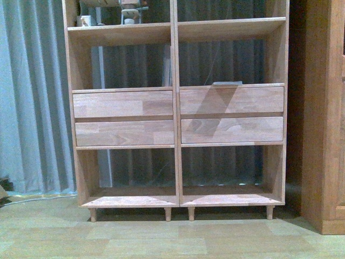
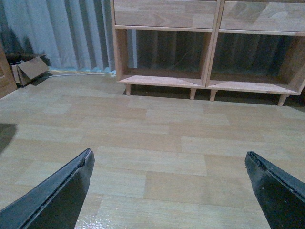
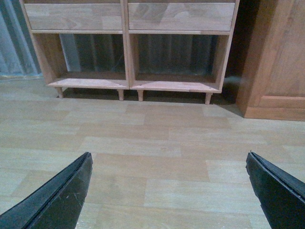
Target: Organize books on shelf
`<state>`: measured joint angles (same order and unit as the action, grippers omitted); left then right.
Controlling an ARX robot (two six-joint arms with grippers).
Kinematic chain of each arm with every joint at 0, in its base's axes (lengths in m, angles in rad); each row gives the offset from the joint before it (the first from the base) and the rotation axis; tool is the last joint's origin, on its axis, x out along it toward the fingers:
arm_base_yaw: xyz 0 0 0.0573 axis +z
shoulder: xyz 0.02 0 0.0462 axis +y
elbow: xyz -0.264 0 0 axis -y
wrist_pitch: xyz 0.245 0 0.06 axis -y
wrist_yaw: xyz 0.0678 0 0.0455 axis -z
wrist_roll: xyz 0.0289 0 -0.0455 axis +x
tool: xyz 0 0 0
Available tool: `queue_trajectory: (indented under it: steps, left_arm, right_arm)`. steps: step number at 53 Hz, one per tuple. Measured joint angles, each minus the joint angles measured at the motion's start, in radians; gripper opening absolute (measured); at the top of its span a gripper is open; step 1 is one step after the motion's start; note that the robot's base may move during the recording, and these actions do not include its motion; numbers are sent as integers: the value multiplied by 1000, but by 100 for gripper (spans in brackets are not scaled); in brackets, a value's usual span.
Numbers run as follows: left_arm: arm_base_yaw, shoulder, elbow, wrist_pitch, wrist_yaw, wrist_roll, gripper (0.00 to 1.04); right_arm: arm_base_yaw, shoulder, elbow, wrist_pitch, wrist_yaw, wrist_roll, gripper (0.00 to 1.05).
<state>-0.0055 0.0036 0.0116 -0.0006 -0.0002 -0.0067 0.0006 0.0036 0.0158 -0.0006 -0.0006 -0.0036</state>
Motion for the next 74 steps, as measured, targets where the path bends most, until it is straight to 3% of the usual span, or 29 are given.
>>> queue_trajectory:
  steps: [74]
  left_arm:
    - [0,0,0,0,0,0,98]
  right_arm:
    - [0,0,0,0,0,0,98]
